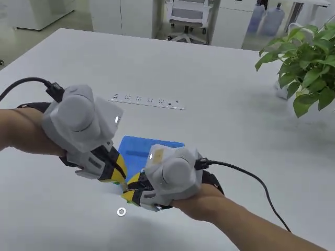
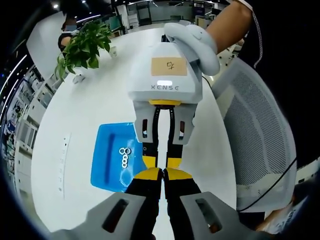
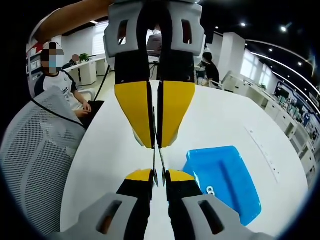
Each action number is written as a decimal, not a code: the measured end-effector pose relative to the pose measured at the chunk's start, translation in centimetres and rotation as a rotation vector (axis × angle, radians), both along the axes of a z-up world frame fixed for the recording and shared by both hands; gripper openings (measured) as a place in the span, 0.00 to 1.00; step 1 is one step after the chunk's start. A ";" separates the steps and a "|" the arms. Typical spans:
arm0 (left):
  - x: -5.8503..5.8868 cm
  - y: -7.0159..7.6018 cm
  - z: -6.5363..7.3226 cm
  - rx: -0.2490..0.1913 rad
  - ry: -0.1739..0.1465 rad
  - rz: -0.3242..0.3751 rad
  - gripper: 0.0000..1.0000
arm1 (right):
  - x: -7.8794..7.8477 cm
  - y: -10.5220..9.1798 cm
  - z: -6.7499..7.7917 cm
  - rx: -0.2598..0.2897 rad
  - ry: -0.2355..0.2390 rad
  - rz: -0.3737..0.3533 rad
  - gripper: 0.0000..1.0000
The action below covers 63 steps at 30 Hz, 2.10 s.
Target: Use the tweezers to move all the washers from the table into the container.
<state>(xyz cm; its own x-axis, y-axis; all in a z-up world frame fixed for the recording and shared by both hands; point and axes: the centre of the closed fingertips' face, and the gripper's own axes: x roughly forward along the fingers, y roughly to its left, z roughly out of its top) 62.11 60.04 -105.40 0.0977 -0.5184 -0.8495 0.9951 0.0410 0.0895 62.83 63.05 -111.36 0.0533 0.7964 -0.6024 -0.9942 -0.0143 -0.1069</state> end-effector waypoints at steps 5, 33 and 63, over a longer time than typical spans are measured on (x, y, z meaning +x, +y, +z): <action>-0.1 0.3 -0.5 0.005 0.005 0.005 0.06 | -0.1 0.2 -0.5 -0.002 0.000 0.000 0.12; -0.2 1.2 -2.9 0.018 0.032 0.021 0.06 | -0.5 0.8 -2.9 -0.030 0.001 0.017 0.13; 0.1 1.2 -3.5 0.049 0.044 -0.007 0.06 | -1.0 0.2 -3.3 -0.021 0.004 -0.010 0.17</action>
<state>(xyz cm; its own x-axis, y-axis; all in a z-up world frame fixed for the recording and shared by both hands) 62.20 61.28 -108.87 0.0559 -0.4767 -0.8773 0.9984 0.0306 0.0469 61.83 63.24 -114.61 0.0589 0.7828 -0.6195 -0.9947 -0.0066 -0.1028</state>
